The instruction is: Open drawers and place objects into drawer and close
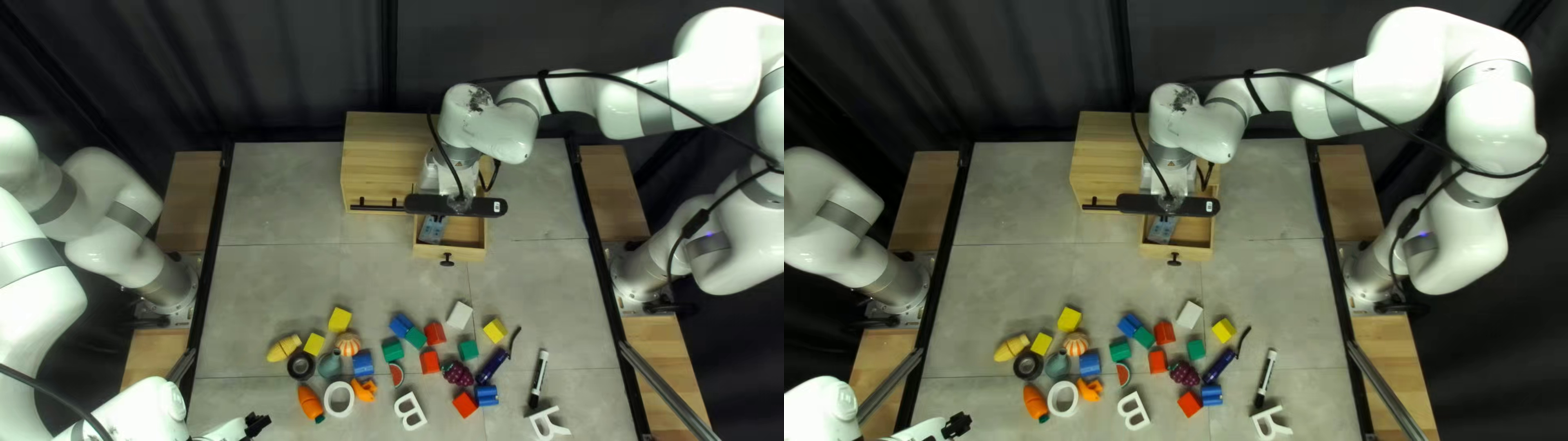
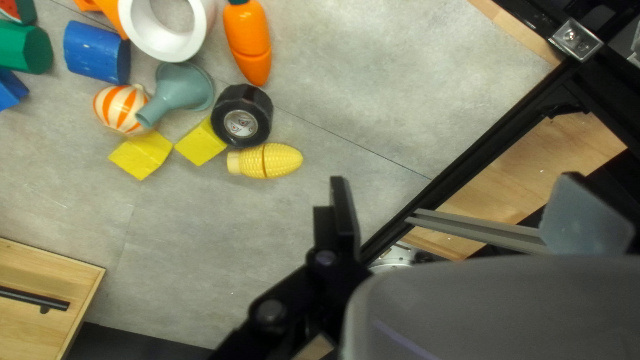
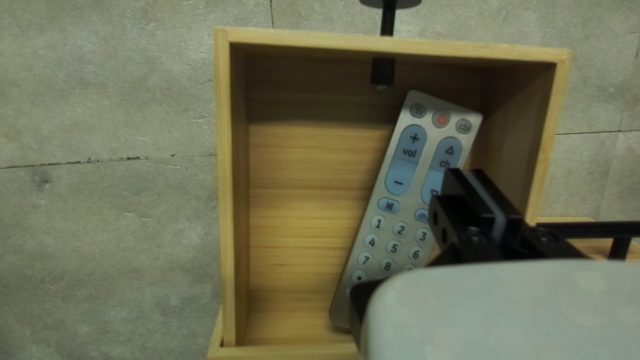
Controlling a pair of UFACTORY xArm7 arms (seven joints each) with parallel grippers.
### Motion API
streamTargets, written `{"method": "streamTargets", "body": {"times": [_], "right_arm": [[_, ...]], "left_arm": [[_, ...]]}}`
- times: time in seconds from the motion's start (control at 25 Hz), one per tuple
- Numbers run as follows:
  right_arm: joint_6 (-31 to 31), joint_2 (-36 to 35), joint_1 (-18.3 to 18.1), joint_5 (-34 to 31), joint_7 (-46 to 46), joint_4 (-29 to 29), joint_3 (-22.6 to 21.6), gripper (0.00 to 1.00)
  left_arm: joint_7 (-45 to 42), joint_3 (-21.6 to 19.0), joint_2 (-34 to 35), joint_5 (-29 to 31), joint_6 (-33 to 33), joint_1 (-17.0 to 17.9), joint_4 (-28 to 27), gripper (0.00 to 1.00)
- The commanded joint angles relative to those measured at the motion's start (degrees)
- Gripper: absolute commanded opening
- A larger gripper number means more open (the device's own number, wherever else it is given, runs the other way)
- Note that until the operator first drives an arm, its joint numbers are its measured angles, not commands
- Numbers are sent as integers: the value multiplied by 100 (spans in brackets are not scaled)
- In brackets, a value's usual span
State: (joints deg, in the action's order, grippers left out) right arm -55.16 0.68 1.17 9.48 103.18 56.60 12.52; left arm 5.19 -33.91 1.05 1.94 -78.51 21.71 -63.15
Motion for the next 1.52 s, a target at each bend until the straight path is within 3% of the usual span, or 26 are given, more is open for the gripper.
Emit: {"method": "streamTargets", "body": {"times": [0.04,0.08,0.12,0.16,0.2,0.48,1.04,1.24,1.52], "right_arm": [[-52,476,305,-396,-1053,-452,-424,0],[-64,573,354,-452,-1251,-536,-515,0],[-94,715,433,-549,-1592,-656,-664,13],[-120,793,480,-612,-1818,-718,-762,83],[-166,887,535,-665,-2082,-769,-883,100],[-374,944,834,-846,-3610,-742,-1506,100],[116,288,1521,-1273,-8397,-977,-2650,100],[486,93,1651,-1303,-9254,-1112,-2793,100],[860,-185,1655,-1474,-9766,-1195,-2785,100]], "left_arm": [[0,0,0,0,0,0,0,100],[0,0,0,0,0,0,0,100],[0,0,0,0,0,0,0,100],[0,0,0,0,0,0,0,100],[0,0,0,0,0,0,0,100],[0,0,0,0,0,0,0,100],[0,0,0,0,0,0,0,100],[0,0,0,0,0,0,0,100],[0,0,0,0,0,0,0,100]]}}
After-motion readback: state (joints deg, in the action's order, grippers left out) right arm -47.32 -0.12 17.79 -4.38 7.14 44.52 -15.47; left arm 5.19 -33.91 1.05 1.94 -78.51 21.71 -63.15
